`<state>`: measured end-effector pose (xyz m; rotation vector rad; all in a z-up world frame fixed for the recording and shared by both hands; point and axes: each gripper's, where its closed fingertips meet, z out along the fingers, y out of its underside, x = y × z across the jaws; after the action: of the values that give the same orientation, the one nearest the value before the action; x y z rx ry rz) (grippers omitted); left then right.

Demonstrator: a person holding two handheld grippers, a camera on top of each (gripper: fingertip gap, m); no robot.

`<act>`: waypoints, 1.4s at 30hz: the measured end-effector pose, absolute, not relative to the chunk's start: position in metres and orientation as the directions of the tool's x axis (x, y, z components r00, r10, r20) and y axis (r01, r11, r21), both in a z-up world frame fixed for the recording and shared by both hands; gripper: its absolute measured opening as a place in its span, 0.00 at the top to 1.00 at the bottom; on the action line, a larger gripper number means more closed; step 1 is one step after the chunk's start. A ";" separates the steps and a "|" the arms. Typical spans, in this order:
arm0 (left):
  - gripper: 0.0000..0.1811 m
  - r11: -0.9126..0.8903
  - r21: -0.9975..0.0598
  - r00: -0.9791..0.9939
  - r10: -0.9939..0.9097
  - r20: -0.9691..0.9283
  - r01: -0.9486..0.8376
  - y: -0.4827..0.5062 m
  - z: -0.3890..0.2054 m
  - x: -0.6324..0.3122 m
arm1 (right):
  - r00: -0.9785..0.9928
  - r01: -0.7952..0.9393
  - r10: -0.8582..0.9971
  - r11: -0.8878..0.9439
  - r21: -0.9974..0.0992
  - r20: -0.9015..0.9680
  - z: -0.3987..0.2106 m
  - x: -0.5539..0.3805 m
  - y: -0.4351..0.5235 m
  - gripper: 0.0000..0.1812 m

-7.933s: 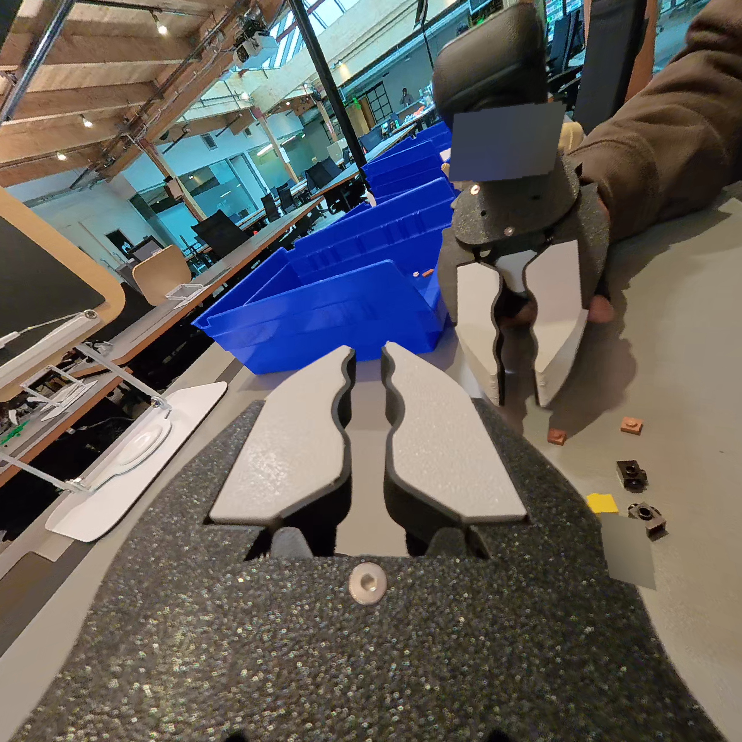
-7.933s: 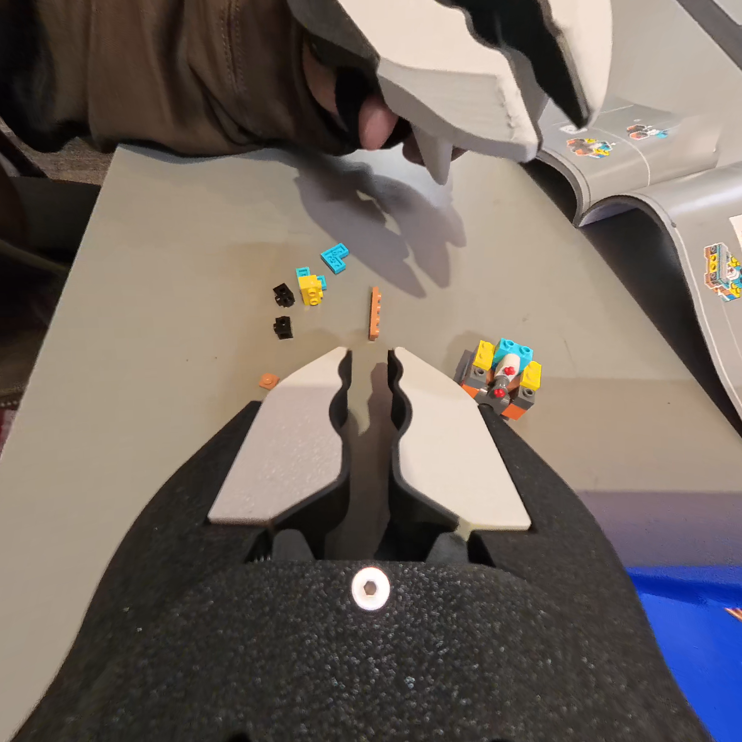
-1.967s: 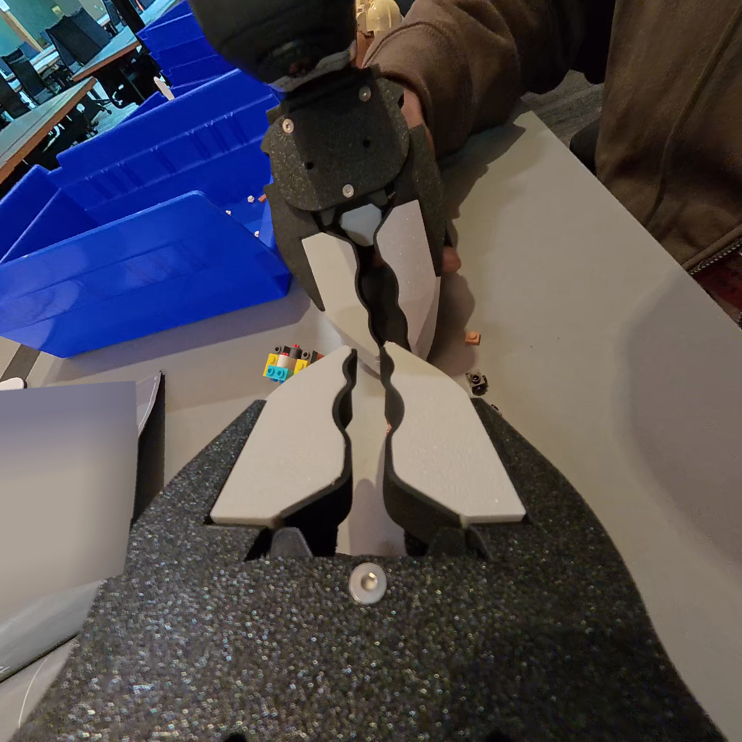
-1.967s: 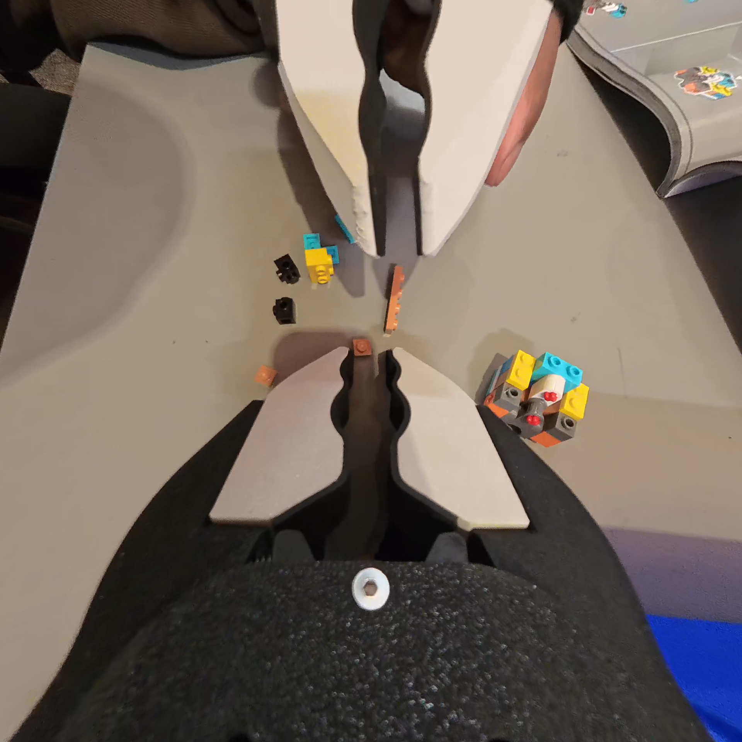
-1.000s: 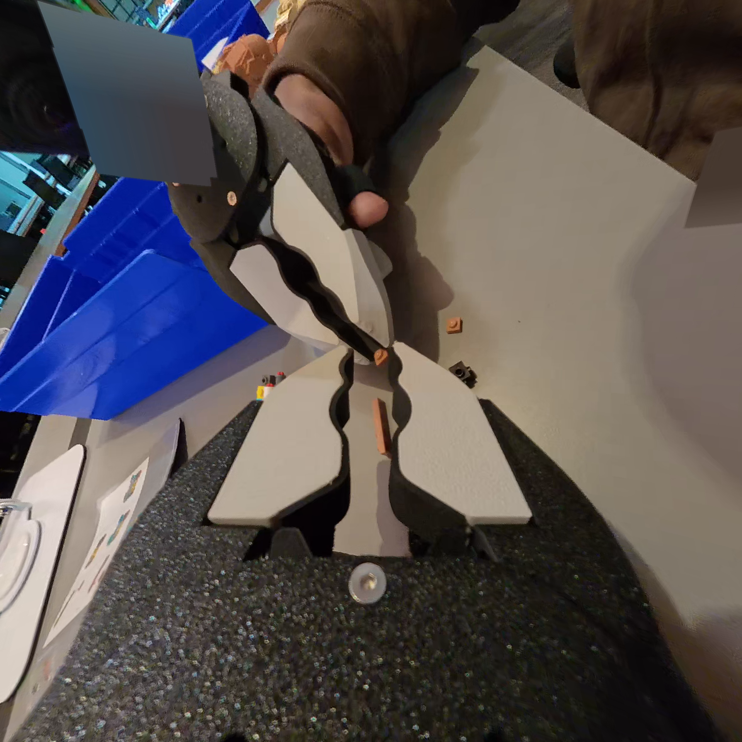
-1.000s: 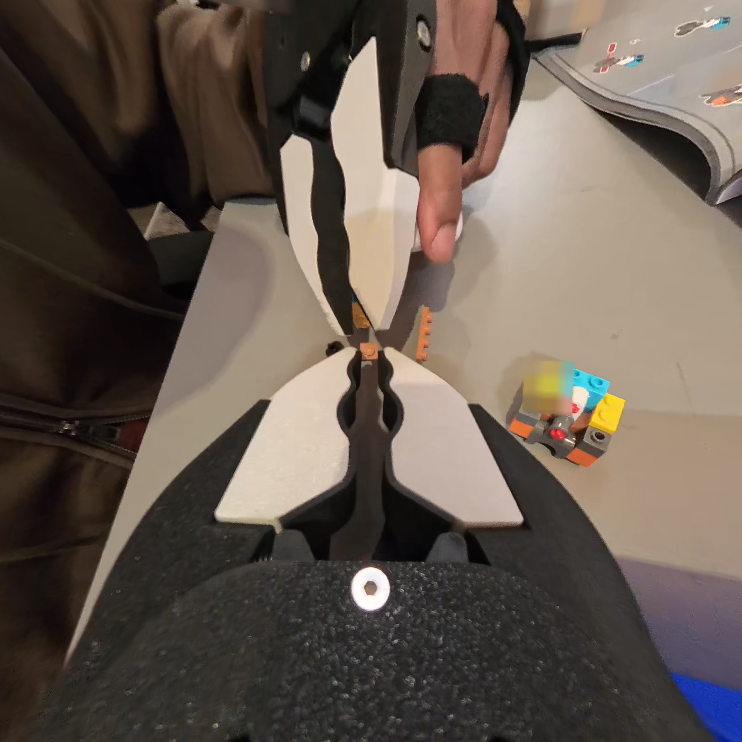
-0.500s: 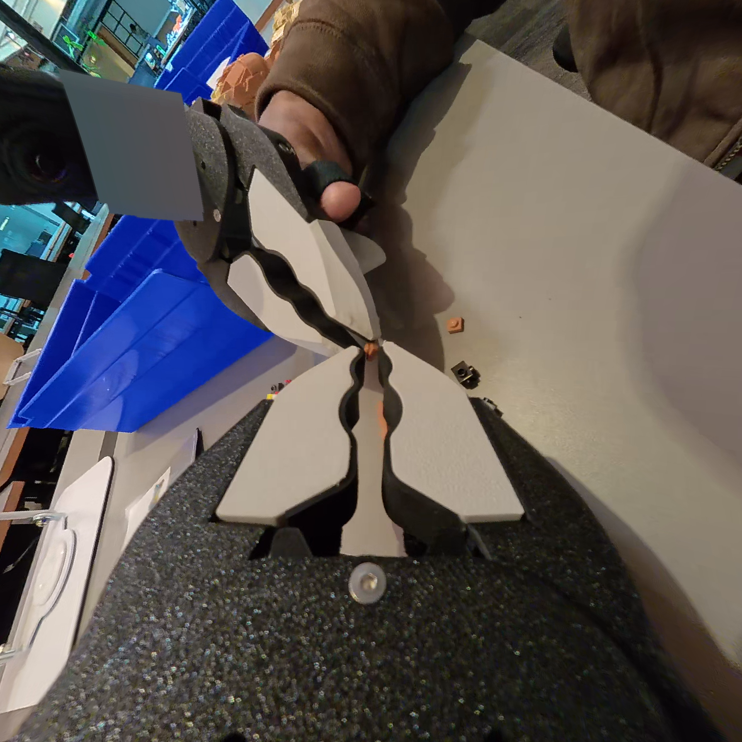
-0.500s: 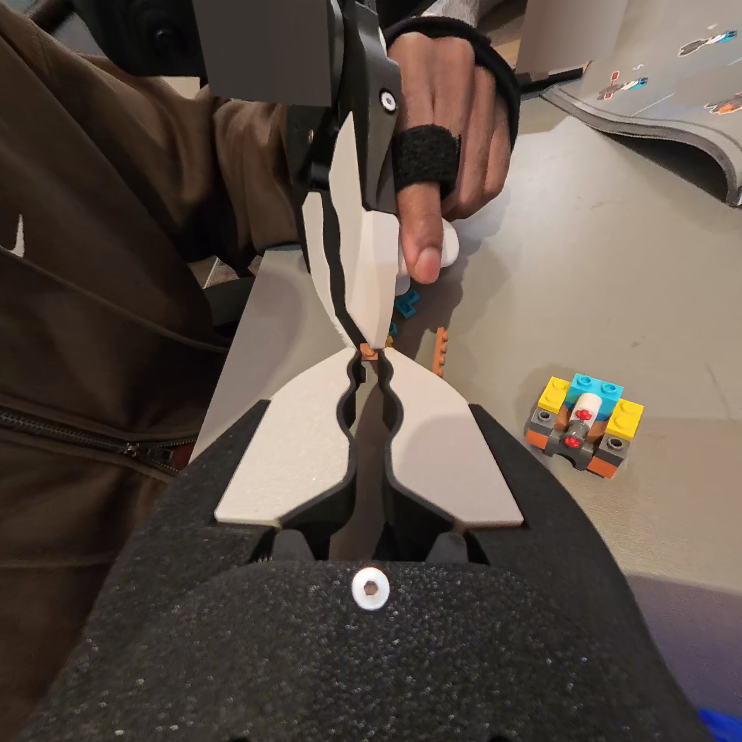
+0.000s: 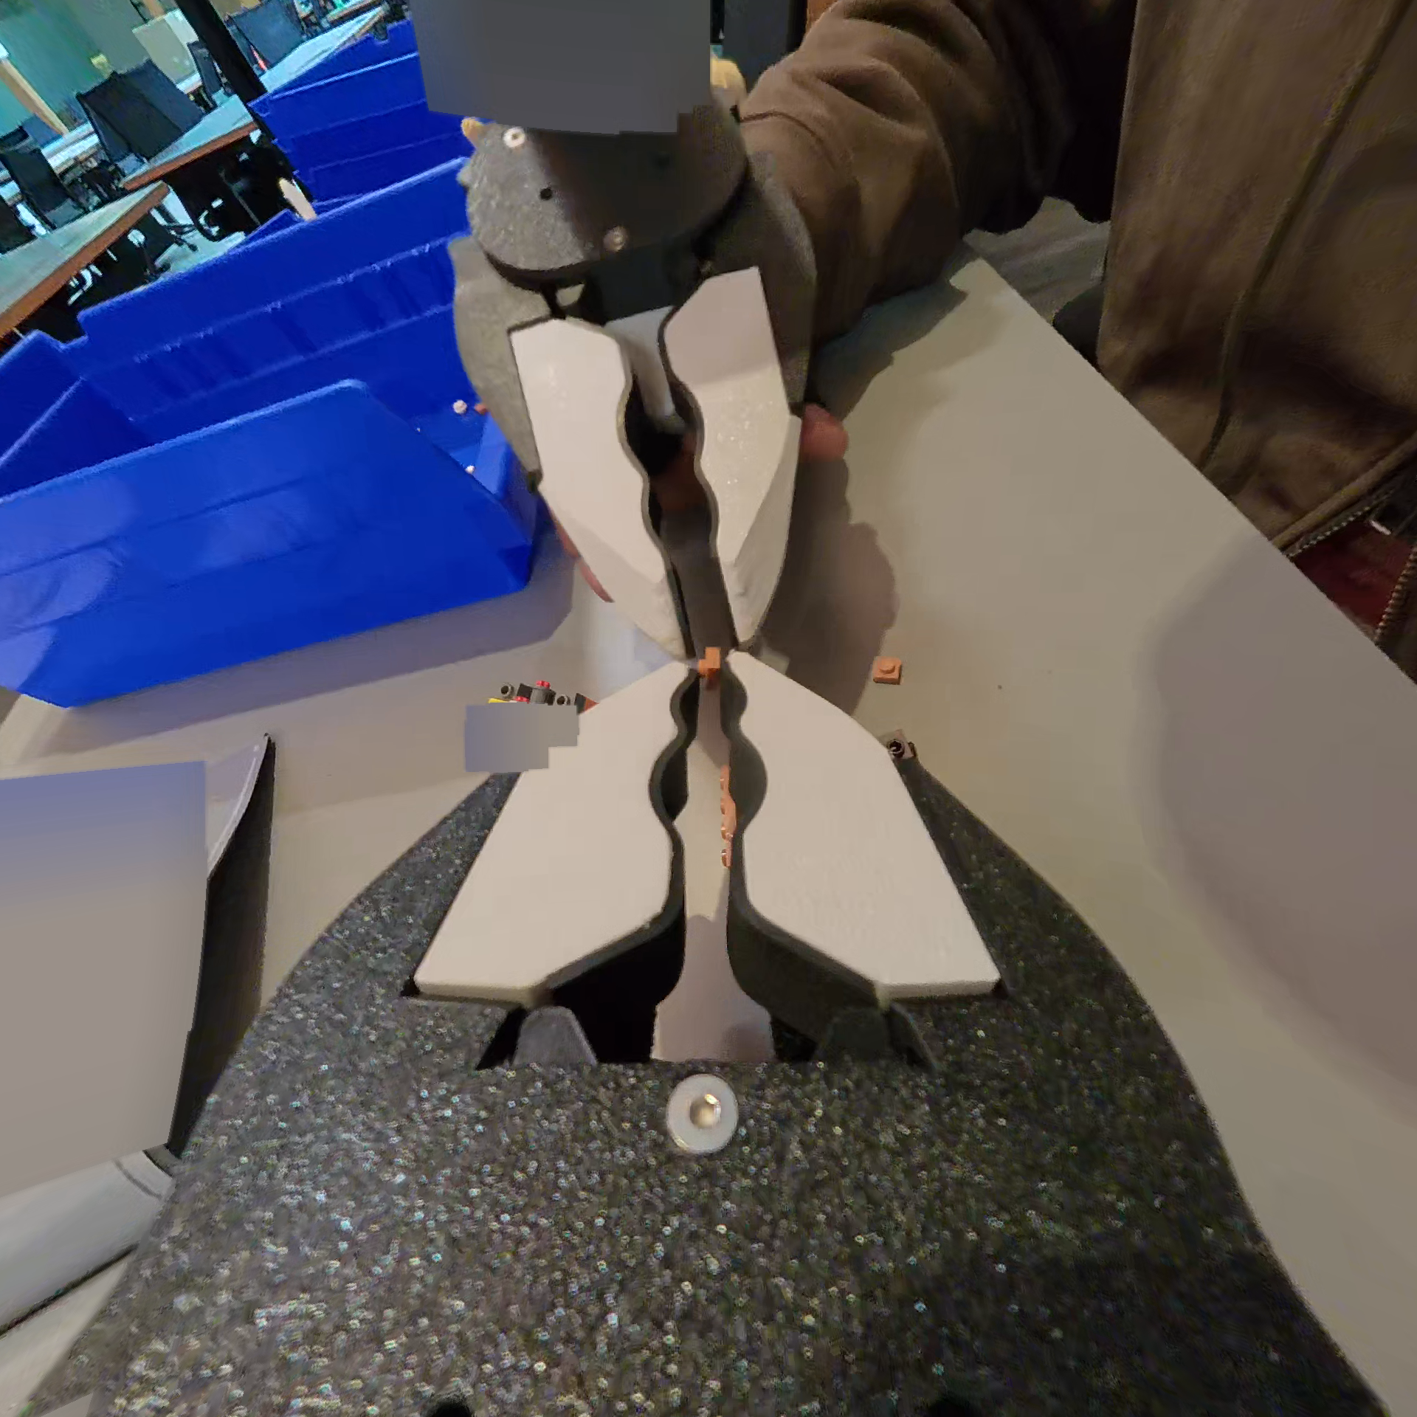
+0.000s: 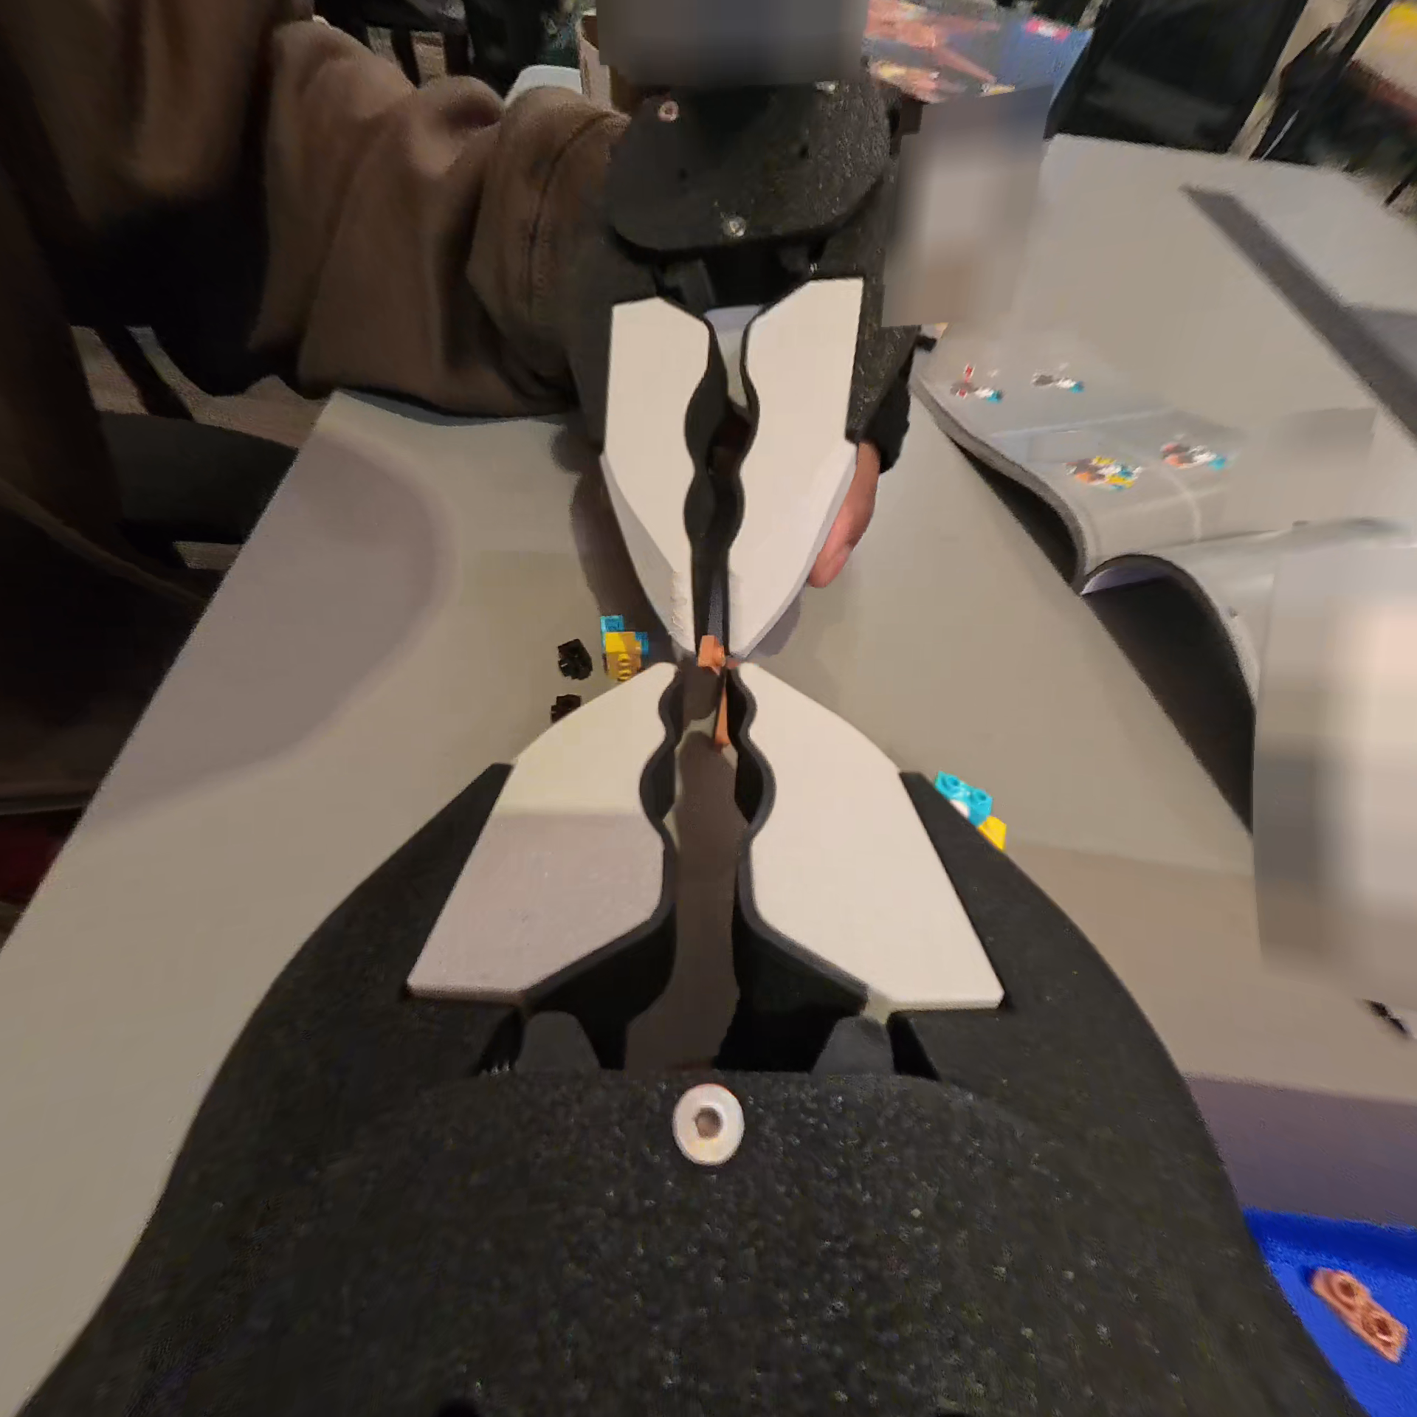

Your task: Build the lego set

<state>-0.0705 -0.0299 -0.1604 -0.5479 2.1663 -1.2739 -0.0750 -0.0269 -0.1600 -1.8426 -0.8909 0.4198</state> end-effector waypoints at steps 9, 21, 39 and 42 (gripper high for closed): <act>0.97 0.442 -0.891 -0.759 -0.613 -0.221 -0.097 -0.030 -0.162 -0.069 | 0.673 0.447 0.713 -0.182 -0.876 0.196 -0.162 -0.074 -0.024 0.98; 0.97 0.456 -0.884 -0.760 -0.610 -0.225 -0.104 -0.028 -0.165 -0.070 | 0.679 0.442 0.710 -0.193 -0.876 0.187 -0.163 -0.073 -0.024 0.98; 0.98 0.588 -0.715 -0.769 -0.629 -0.110 -0.379 -0.014 -0.211 -0.076 | 0.686 0.480 0.725 -0.391 -0.785 0.058 -0.195 -0.072 -0.027 0.98; 0.98 0.581 -0.712 -0.759 -0.643 -0.104 -0.394 -0.015 -0.211 -0.074 | 0.688 0.485 0.725 -0.413 -0.771 0.044 -0.198 -0.073 -0.028 0.98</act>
<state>-0.0743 -0.0152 -0.2112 -0.8413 2.4628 -0.9842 -0.0730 -0.0281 -0.1980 -2.0926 -0.9251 0.3792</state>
